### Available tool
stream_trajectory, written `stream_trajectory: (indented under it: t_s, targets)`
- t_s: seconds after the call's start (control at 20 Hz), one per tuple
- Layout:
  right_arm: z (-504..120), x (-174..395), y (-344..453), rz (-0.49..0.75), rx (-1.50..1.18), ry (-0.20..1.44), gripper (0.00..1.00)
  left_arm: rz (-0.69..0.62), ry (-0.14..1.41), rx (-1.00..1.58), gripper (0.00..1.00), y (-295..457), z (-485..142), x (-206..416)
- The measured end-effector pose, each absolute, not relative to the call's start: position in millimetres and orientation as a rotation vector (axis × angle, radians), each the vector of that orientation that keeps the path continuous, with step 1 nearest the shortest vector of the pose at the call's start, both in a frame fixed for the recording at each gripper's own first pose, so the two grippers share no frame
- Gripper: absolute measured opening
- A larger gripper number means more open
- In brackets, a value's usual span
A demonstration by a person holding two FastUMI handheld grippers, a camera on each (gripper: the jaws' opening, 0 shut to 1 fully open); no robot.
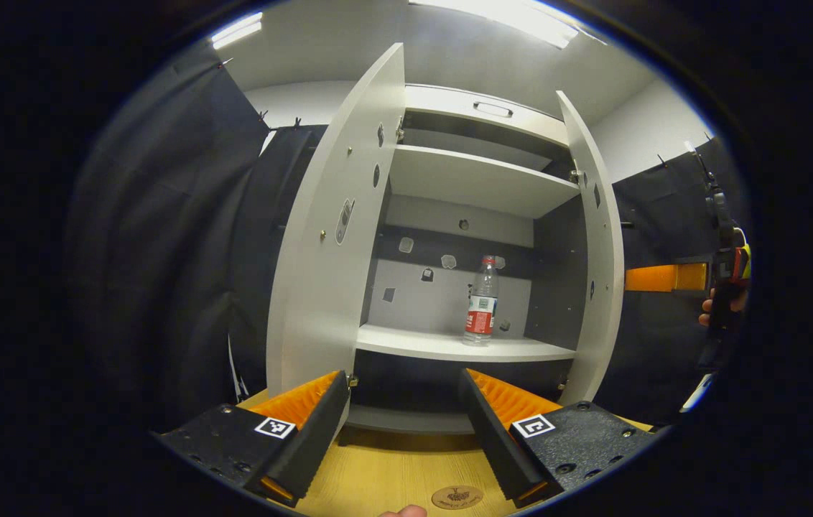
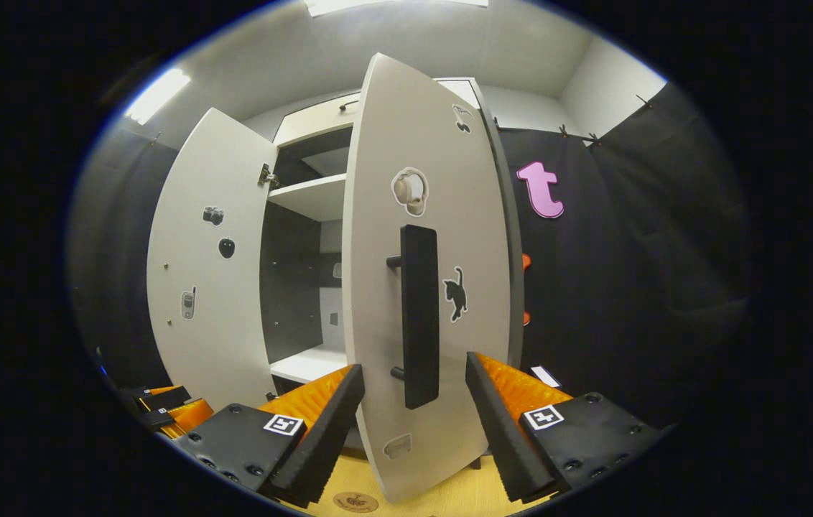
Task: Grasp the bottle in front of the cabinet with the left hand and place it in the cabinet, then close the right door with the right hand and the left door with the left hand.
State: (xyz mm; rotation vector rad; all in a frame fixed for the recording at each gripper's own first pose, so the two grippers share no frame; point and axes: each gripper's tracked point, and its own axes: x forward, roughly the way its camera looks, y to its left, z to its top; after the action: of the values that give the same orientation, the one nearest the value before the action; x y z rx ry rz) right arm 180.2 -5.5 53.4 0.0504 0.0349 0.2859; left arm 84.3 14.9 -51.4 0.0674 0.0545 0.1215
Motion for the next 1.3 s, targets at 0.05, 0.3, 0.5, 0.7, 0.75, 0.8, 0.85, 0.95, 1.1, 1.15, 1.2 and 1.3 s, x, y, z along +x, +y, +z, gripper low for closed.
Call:
stream_trajectory:
  t_s: [0.05, 0.3, 0.5, 0.7, 0.75, 0.8, 0.85, 0.95, 1.1, 1.15, 1.2, 1.3]
  targets:
    - [54.2, 181.3, -3.6, 0.291, 0.054, 0.035, 0.95, 0.130, 0.053, 0.069, 0.94, 17.5, -50.6, 82.6]
    - [56.7, 194.9, -22.4, 0.246, 0.057, 0.029, 0.95, 0.172, 0.051, 0.064, 0.94, 25.9, -45.8, 77.2]
    - [44.3, 225.5, 1.8, 0.291, 0.073, 0.061, 0.95, 0.228, 0.039, 0.073, 0.95, 36.4, -38.5, 66.4]
    - [37.2, 243.3, 20.0, 0.319, 0.090, 0.067, 0.95, 0.307, 0.016, 0.097, 0.94, 56.0, -28.3, 50.0]
    - [36.7, 247.3, 23.6, 0.323, 0.100, 0.065, 0.95, 0.327, 0.007, 0.093, 0.95, 61.1, -25.3, 45.1]
    - [35.0, 251.9, 27.7, 0.327, 0.109, 0.072, 0.95, 0.348, 0.003, 0.090, 0.95, 65.2, -23.0, 39.1]
    - [34.4, 257.3, 31.5, 0.332, 0.118, 0.077, 0.95, 0.371, -0.003, 0.090, 0.95, 71.4, -18.9, 34.2]
    - [32.8, 264.4, 36.5, 0.343, 0.120, 0.083, 0.95, 0.432, -0.026, 0.109, 0.94, 86.6, -7.2, 22.6]
    - [31.7, 272.0, 43.1, 0.347, 0.111, 0.063, 0.95, 0.564, -0.063, 0.137, 0.94, 120.4, 10.9, 3.9]
    - [30.7, 274.7, 45.0, 0.344, 0.107, 0.057, 0.95, 0.581, -0.072, 0.129, 0.95, 127.8, 15.5, 3.7]
    - [30.5, 276.7, 46.3, 0.339, 0.103, 0.053, 0.95, 0.599, -0.079, 0.121, 0.94, 134.1, 18.6, 1.1]
    - [30.2, 279.6, 48.4, 0.332, 0.088, 0.048, 0.95, 0.625, -0.100, 0.119, 0.95, 144.0, 28.7, -3.1]
